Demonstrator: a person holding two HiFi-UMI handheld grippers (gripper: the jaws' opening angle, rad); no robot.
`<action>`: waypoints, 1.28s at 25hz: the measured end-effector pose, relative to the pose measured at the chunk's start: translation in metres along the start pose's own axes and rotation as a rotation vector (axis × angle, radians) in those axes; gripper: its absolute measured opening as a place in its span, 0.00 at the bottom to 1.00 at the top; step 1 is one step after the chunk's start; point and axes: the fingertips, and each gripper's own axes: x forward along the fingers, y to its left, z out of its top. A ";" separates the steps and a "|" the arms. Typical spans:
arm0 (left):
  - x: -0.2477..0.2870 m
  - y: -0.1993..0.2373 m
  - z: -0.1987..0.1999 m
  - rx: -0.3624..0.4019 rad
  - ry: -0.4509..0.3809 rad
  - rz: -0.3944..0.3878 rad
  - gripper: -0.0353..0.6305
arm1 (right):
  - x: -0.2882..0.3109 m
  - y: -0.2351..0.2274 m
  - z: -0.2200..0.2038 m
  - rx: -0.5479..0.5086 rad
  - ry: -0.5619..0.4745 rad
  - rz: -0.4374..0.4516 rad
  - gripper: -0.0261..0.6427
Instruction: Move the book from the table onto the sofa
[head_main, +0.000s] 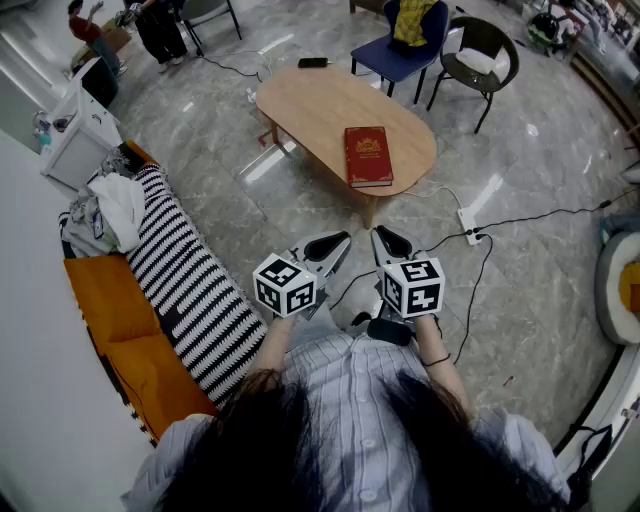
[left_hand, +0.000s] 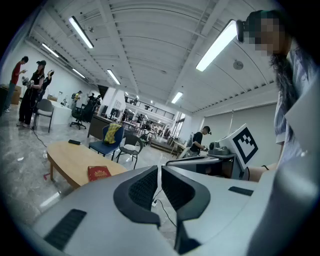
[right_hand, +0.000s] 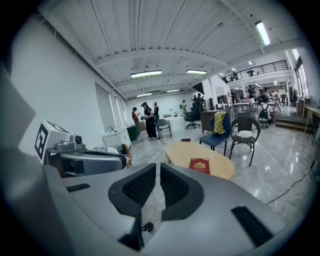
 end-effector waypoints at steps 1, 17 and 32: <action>-0.001 -0.001 0.001 -0.002 0.000 0.001 0.07 | -0.001 0.001 0.000 0.000 0.002 -0.002 0.10; -0.021 -0.008 -0.016 -0.049 0.016 0.012 0.07 | -0.004 0.006 -0.018 0.039 0.003 0.000 0.10; 0.034 0.074 0.004 -0.107 0.034 -0.043 0.07 | 0.061 -0.046 -0.012 0.134 0.059 -0.060 0.10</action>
